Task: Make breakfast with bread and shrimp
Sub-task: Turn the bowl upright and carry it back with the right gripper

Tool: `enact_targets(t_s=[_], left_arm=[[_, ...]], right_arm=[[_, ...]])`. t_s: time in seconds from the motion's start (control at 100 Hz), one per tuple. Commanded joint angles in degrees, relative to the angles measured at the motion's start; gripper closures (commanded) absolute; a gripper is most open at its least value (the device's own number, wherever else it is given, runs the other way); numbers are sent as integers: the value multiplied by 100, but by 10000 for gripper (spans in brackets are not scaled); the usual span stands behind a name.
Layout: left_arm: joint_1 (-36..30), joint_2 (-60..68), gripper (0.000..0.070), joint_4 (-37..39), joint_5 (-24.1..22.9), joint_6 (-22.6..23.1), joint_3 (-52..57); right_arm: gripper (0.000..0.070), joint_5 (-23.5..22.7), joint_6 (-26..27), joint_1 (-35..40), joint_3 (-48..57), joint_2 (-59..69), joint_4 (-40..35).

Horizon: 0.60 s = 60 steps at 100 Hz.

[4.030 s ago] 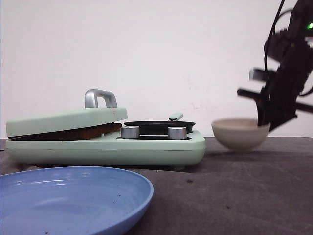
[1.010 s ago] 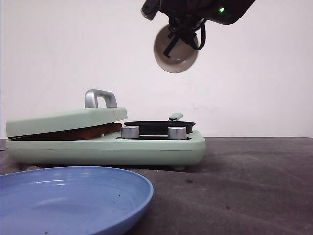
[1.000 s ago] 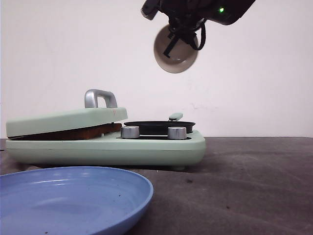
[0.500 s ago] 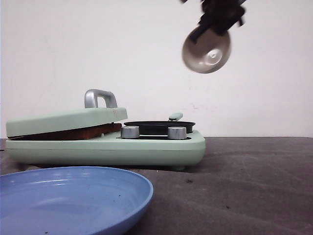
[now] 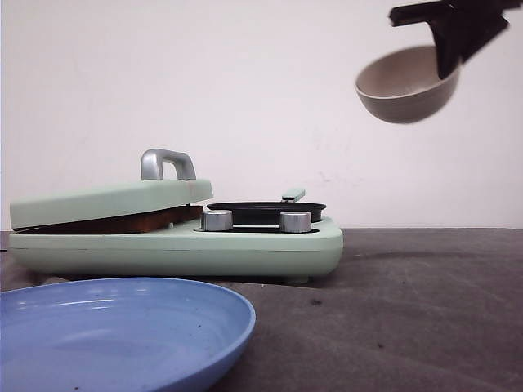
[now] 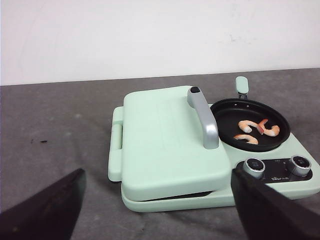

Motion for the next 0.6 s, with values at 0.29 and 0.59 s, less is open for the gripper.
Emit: enact_targets(t_s=[0.29,0.59], left_arm=[[-15,24,196,44,-7,-50,44],[-15,24,196,37,-7,-50,44]], right_arm=[[700,-1956,717,-828,149,505,-752],[700,-2083,466,-868,146,1495,-938]])
